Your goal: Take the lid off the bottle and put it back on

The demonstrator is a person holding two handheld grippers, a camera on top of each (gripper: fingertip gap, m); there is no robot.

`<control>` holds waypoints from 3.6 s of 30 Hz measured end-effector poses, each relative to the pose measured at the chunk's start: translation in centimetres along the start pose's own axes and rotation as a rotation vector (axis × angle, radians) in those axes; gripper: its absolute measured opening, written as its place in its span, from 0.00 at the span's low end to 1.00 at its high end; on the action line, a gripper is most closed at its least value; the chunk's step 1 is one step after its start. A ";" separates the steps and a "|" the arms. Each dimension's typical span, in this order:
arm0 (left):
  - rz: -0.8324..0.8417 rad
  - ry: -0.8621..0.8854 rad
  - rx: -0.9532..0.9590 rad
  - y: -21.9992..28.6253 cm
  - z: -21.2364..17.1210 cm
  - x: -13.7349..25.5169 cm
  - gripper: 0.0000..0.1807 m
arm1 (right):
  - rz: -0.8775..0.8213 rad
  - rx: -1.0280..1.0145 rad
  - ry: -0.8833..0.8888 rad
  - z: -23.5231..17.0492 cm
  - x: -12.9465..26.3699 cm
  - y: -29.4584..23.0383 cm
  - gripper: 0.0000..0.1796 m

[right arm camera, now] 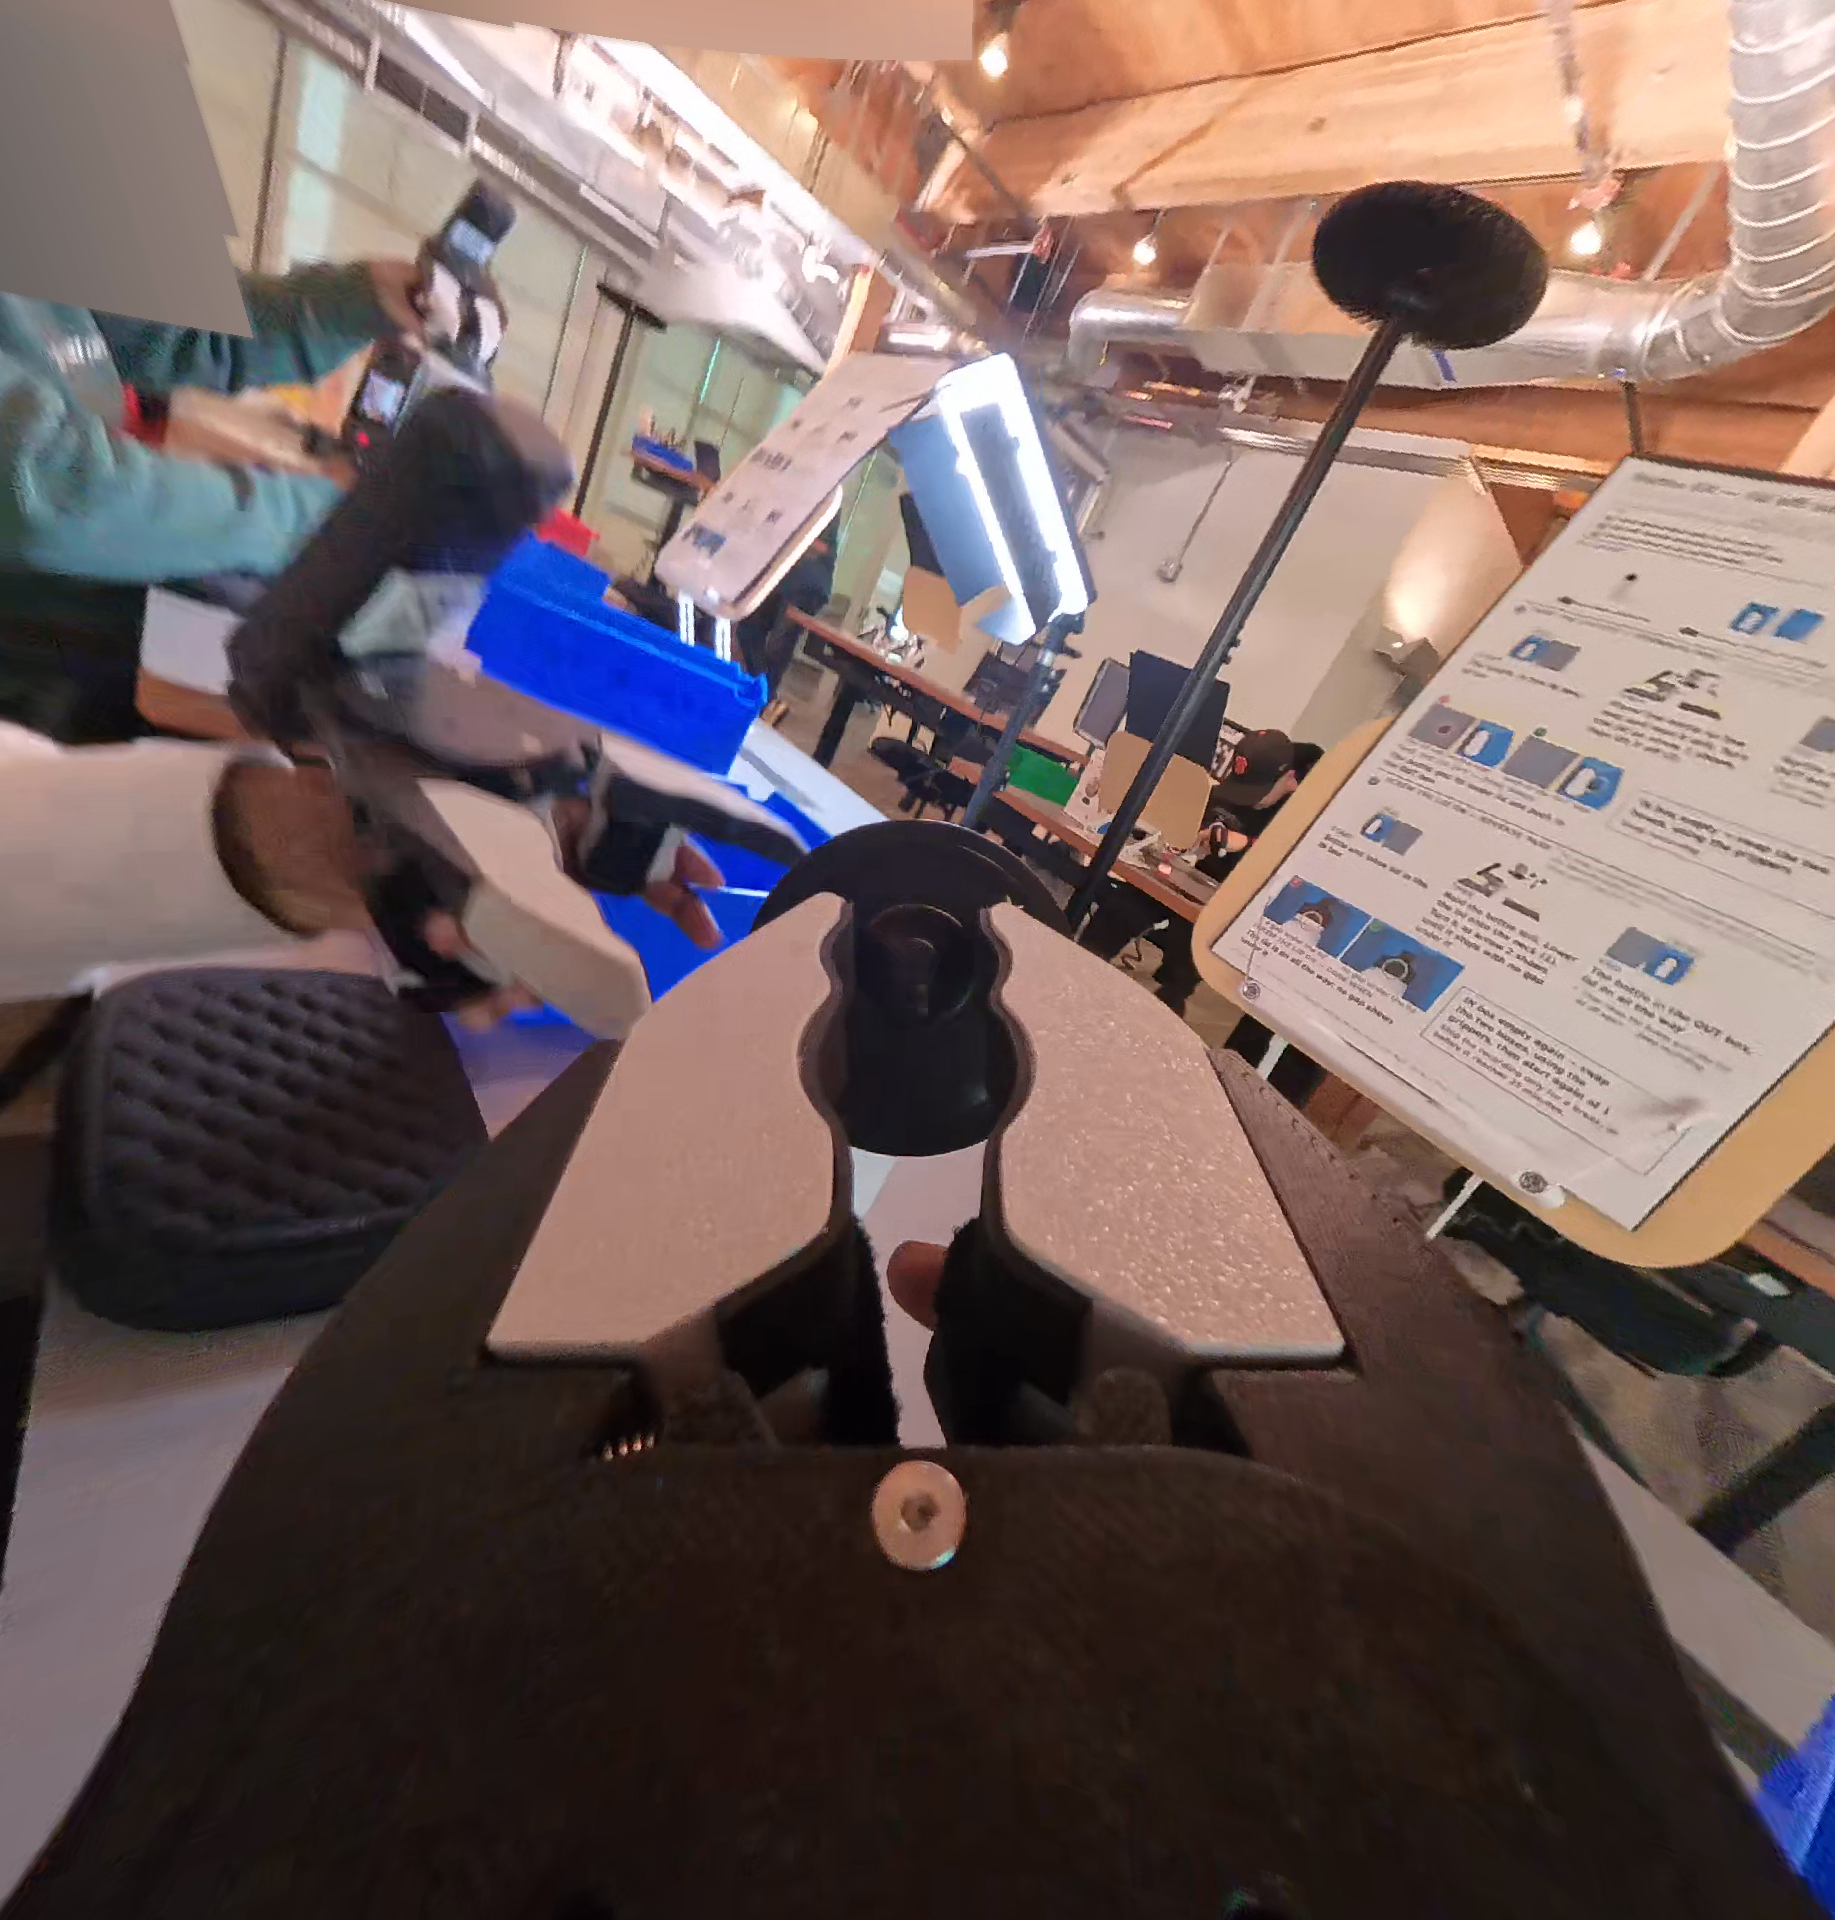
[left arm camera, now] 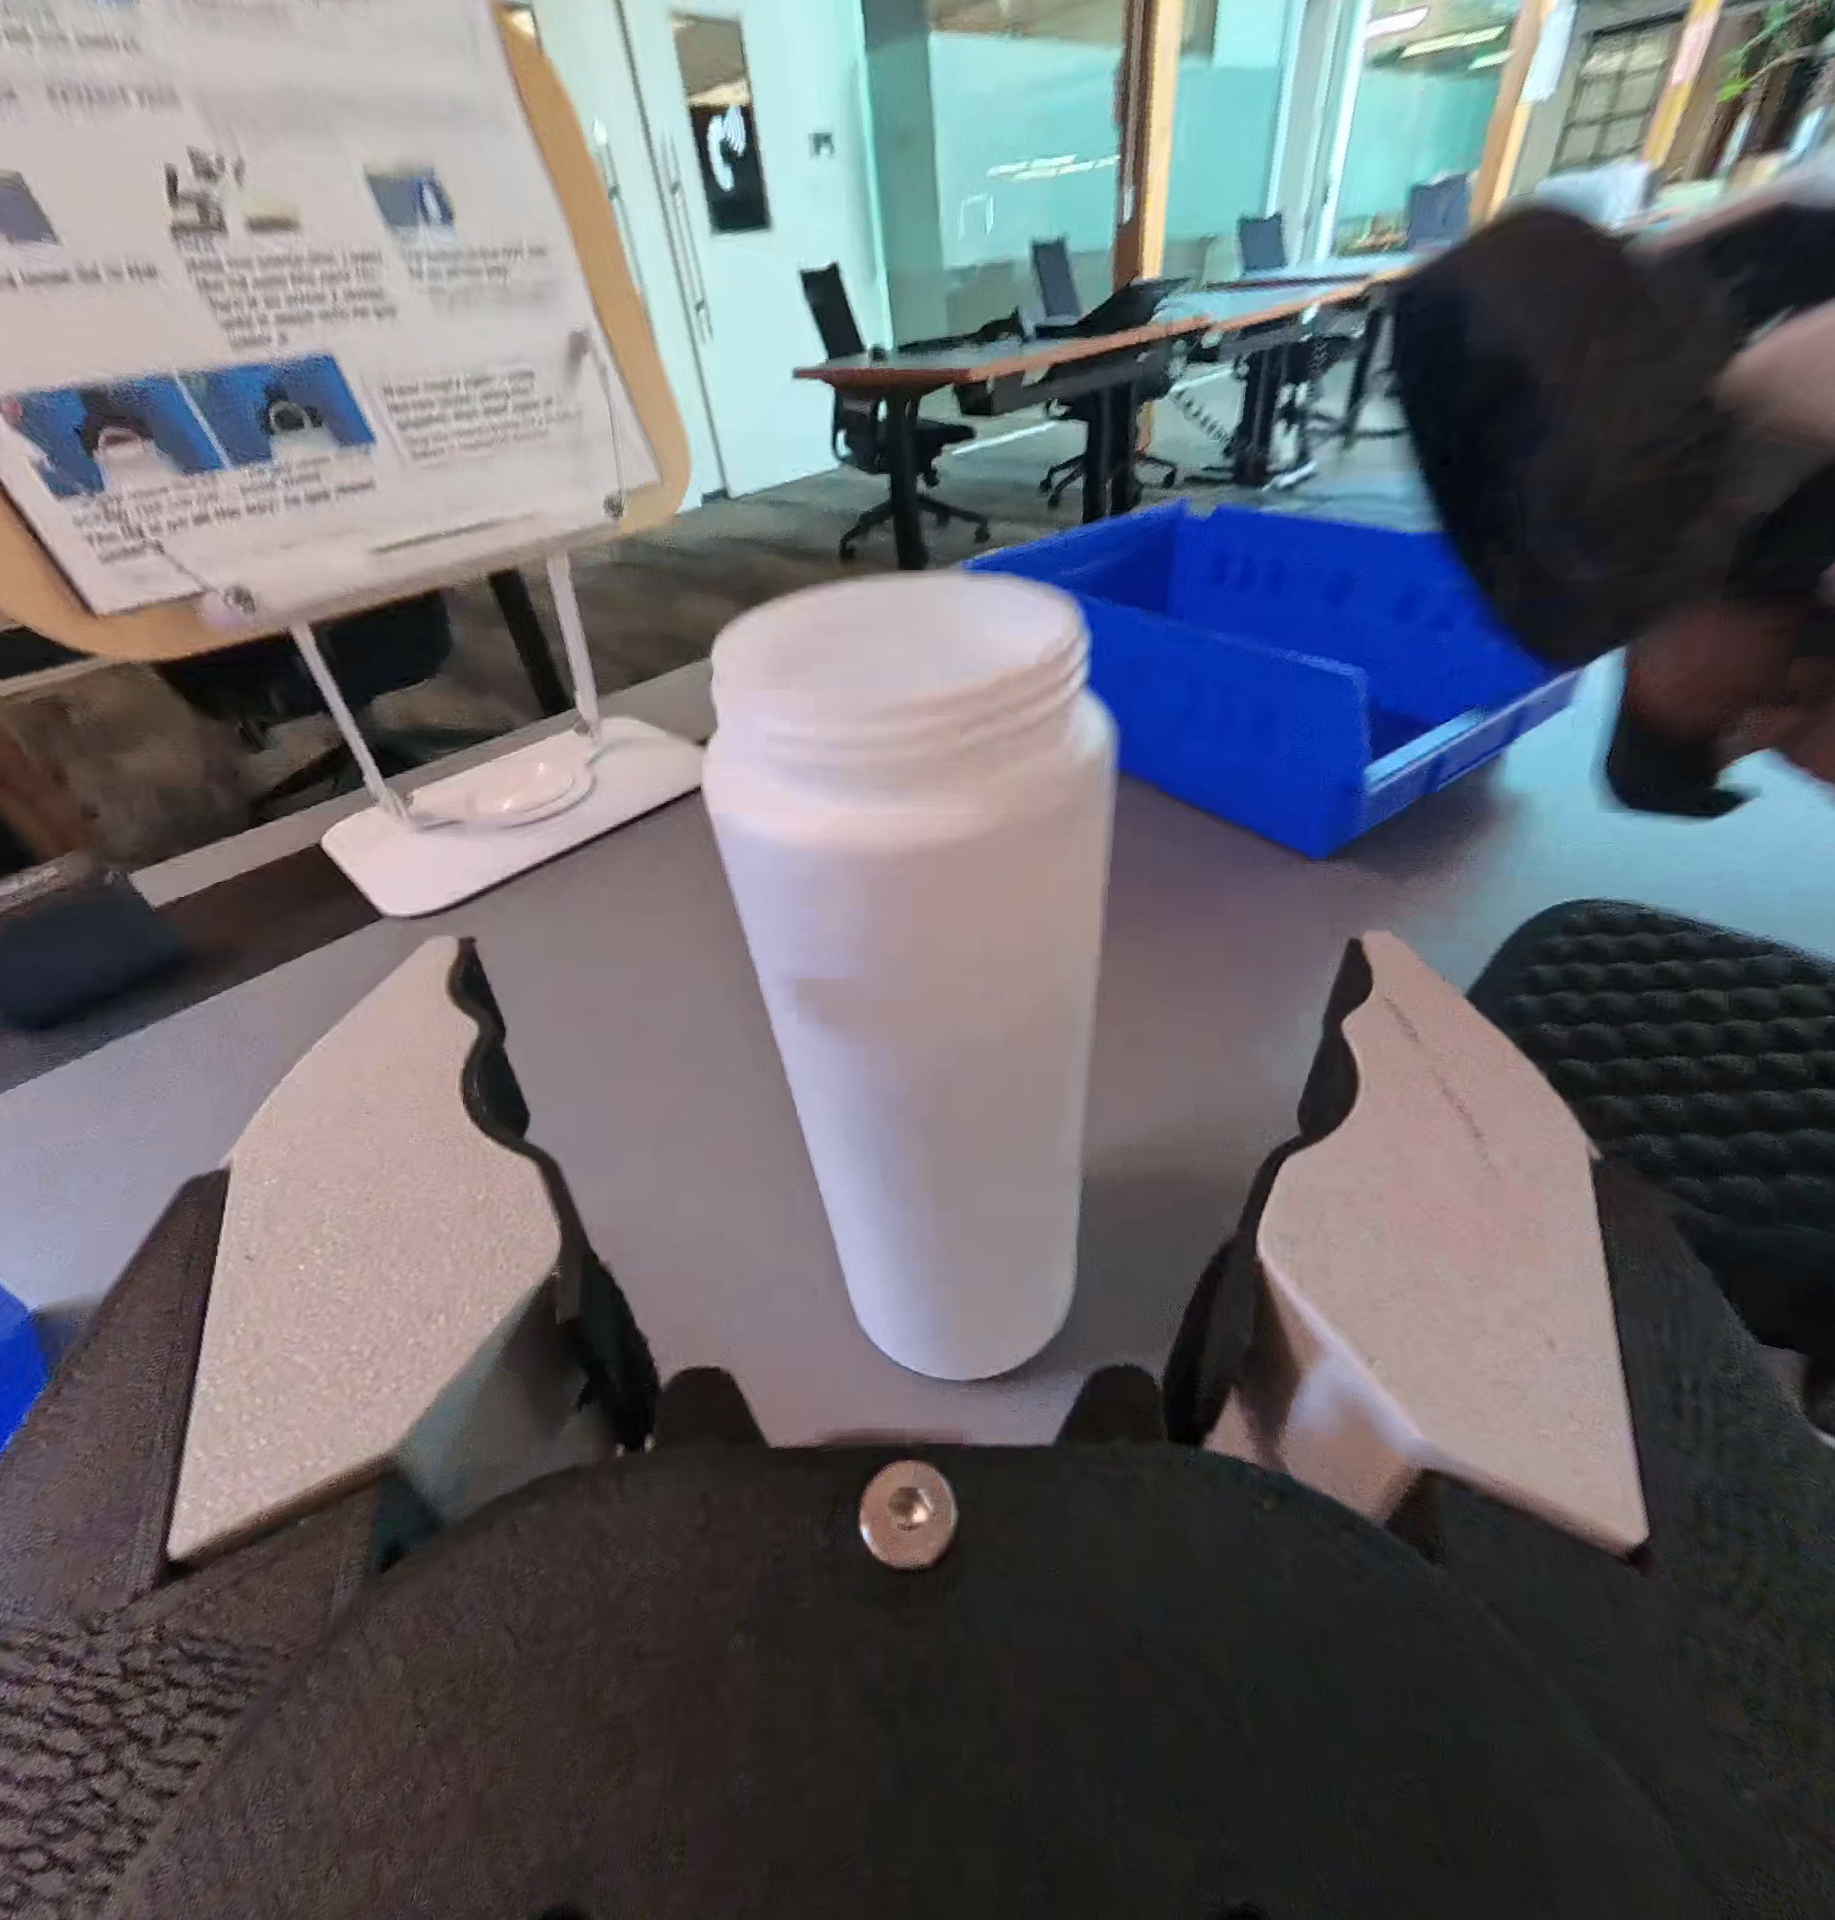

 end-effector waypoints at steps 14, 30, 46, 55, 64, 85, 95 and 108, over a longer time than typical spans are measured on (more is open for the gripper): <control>-0.119 0.035 0.027 -0.2 -3.3 -7.3 0.56 | 0.064 -0.135 -0.027 -1.4 0.8 1.5 0.12; -0.489 -0.014 -0.034 6.2 -4.1 -8.1 0.56 | 0.846 -0.180 -0.496 -0.6 -5.5 3.4 0.12; -0.450 0.012 0.003 6.0 -4.0 -8.3 0.56 | 0.829 -0.068 -0.640 -1.9 -6.3 2.0 0.12; -0.471 0.034 0.007 6.0 -4.0 -8.2 0.56 | 0.713 -0.288 -0.073 -2.2 -5.9 2.9 0.65; -0.469 0.047 0.010 6.0 -4.0 -8.1 0.56 | 0.883 -0.287 -0.002 -3.5 -6.8 -0.1 0.43; -0.429 0.064 0.012 5.8 -3.9 -8.2 0.56 | 0.788 -0.483 -0.012 -4.5 -6.4 -0.2 0.44; -0.393 0.072 0.010 5.7 -3.9 -8.3 0.56 | 0.083 -0.416 -0.279 -4.5 -6.4 -0.2 0.44; -0.397 0.075 0.015 5.5 -3.8 -8.3 0.56 | 0.530 -0.353 0.012 -4.3 -7.0 -0.2 0.45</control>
Point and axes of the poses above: each gripper's, where its closed fingertips meet, x back along the fingers, z out of its top, y = z × x across the jaws, the point moved 3 cm from there along x, back along the fingers, and after that the axes turned 13 degrees about x, right-handed, at the moved point
